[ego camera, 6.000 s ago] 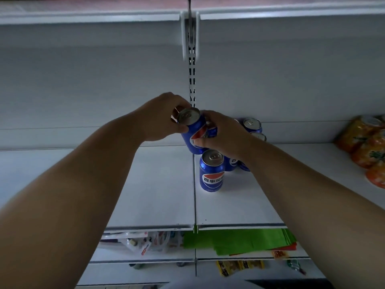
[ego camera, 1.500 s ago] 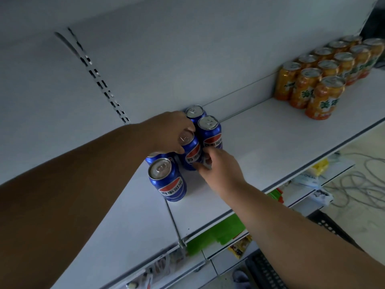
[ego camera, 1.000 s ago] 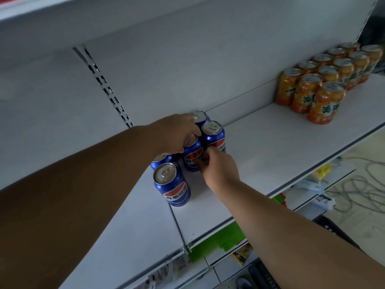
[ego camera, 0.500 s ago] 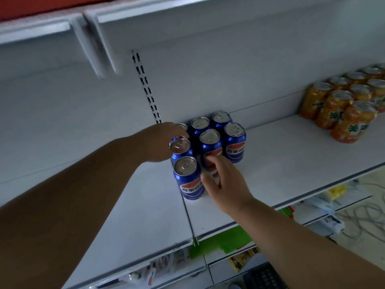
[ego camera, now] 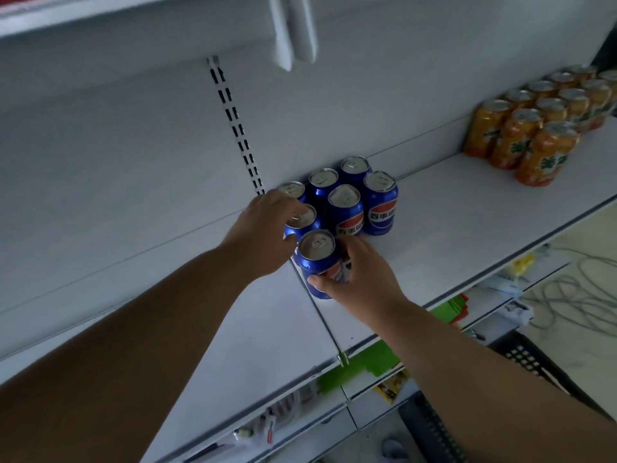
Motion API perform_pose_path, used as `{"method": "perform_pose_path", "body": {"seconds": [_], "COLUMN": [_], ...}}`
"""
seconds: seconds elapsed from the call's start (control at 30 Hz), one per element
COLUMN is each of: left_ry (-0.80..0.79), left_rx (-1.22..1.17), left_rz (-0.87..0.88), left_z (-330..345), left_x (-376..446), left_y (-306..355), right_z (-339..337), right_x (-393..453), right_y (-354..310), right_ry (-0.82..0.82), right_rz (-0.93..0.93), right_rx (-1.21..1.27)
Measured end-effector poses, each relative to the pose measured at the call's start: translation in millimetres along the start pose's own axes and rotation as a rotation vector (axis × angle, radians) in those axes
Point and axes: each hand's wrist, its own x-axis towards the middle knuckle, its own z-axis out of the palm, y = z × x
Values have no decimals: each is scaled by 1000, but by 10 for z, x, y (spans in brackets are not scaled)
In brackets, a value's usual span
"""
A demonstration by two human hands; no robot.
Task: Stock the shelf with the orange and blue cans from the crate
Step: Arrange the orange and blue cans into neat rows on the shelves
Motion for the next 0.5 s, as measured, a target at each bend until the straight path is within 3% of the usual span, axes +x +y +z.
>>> {"method": "perform_pose_path", "body": {"seconds": [0.5], "left_ry": [116], "left_rx": [109], "left_rz": [-297], "left_z": [213], "left_x": [29], "left_y": [403], "right_z": [-660], "right_x": [100], "right_y": [545], "right_ry": [-42], "right_rz": [98], "right_rx": [-17]}}
